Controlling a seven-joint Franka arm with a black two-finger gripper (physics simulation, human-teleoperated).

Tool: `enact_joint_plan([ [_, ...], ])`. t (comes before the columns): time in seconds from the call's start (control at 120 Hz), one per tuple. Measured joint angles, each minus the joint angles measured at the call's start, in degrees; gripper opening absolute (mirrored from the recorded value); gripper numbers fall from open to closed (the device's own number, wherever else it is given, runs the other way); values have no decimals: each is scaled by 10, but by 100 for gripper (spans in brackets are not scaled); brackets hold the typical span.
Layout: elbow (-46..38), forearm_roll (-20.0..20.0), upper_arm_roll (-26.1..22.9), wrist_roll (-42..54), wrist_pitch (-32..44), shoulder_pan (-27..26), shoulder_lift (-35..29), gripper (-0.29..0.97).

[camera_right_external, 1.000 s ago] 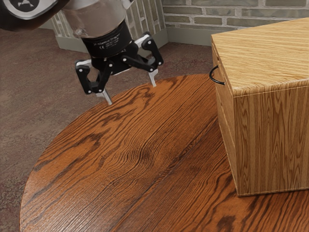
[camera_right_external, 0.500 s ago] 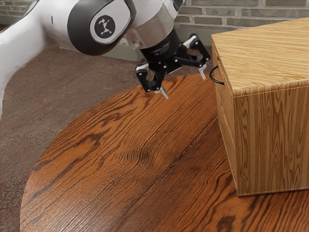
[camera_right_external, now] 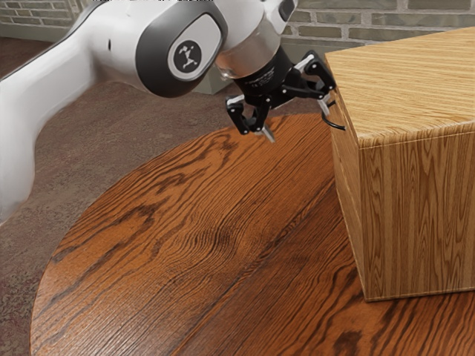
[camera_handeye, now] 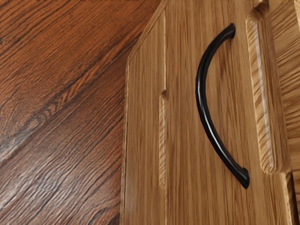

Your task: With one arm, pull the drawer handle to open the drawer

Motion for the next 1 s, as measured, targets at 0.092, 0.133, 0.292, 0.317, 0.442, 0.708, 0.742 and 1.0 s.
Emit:
enact_joint_plan([
  [0.092,0,-1,-2,7,7,11,6,68],
  [0.133,1,-1,-2,10,10,14,9,68],
  [0.292,15,-1,-17,20,20,35,26,68],
  [0.317,16,-1,-20,21,21,37,27,68],
  [0.442,17,-5,-22,27,27,48,36,68],
  [0.708,16,-12,-23,36,36,54,51,68],
  [0.742,16,-13,-23,37,37,56,54,68],
  [1.0,28,-10,-61,43,48,100,63,68],
])
